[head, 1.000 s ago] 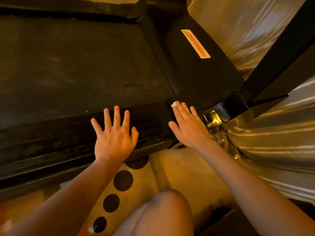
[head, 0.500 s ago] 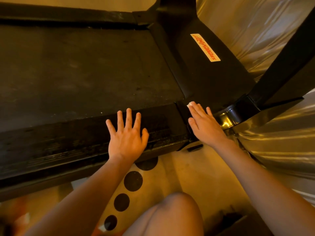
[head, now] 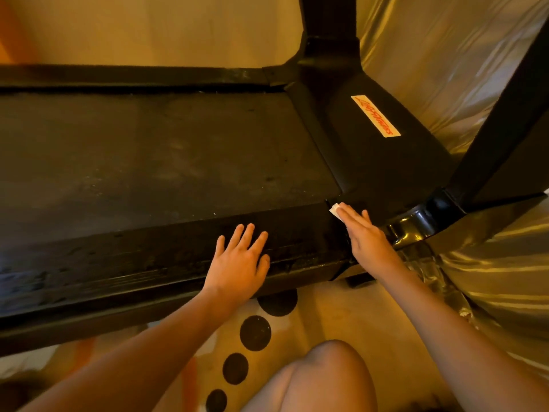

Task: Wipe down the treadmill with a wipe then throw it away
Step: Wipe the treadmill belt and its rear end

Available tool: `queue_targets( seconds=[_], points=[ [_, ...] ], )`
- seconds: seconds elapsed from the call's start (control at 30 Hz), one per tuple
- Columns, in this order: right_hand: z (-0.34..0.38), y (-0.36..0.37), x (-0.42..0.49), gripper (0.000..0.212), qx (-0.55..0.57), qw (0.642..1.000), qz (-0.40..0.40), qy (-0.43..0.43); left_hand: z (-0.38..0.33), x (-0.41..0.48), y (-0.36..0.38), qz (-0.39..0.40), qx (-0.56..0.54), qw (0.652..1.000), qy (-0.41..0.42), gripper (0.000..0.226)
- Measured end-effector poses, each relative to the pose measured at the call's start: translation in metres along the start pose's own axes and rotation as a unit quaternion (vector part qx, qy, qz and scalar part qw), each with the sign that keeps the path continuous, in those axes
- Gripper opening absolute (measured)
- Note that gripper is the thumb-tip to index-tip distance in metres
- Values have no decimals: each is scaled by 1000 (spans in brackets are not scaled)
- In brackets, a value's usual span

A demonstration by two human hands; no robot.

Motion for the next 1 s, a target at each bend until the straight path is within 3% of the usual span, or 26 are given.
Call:
queue_targets(
  seconds=[0.23,0.4,0.53,0.63,0.77,1.0],
  points=[
    [50,-13,-28,62,-8,996,-75,-42,11,-32,-35,-55,-8,998,39,56],
    [78,-30,-45,53,83,975,-176,-105,10,-52,-68,-138,-22,986,87,54],
    [96,-32,-54,49,118,960,-229,-111,16,-60,-80,-152,-24,984,94,62],
    [103,-28,-54,46,137,957,-238,-96,24,-61,-79,-155,-32,984,87,54],
    [116,-21,-59,42,165,956,-219,-107,33,-64,-80,-162,-35,983,81,60],
    [140,-17,-57,46,220,964,-150,-27,39,-71,-85,-163,-40,983,68,54]
  ],
)
Point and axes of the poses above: each hand's wrist, its own x-axis towards the middle knuckle, its own y-axis out of the palm, z = x × y, the point moved 2 cm from there along x, towards the middle knuckle
